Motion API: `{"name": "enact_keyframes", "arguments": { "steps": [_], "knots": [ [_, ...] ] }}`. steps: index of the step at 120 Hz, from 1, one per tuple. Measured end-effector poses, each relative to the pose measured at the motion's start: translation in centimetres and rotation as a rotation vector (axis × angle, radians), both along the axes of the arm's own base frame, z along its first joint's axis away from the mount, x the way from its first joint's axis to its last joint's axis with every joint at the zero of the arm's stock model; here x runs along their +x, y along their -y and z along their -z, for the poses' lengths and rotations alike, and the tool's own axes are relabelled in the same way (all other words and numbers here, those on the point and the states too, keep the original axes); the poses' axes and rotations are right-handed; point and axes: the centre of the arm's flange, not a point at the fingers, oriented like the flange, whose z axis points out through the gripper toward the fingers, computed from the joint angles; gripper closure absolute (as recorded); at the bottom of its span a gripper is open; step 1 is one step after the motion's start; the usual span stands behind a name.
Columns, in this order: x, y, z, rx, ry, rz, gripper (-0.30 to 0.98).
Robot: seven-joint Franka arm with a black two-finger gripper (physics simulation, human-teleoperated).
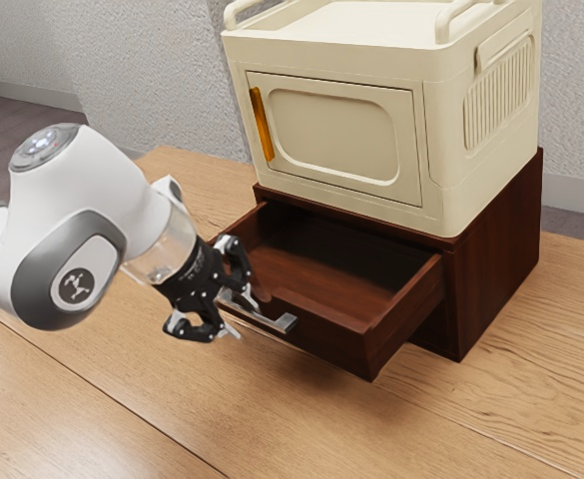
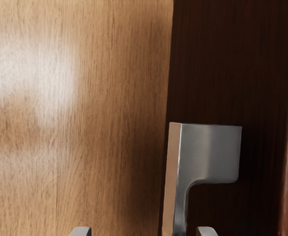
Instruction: Pull the drawer handle with one arm to open the drawer
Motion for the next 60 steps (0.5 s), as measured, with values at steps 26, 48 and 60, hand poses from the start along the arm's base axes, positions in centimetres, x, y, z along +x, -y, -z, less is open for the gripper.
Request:
{"name": "enact_keyframes", "arguments": {
  "steps": [26, 48, 60],
  "knots": [
    [1.9, -0.7, -14.7, 0.071, 0.136, 0.004, 0.34],
    [-0.4, -3.7, -19.8, 0.088, -0.103, -0.052, 0.14],
    [-1.2, -3.5, -18.1, 0.084, -0.235, -0.044, 0.09]
  ]
}}
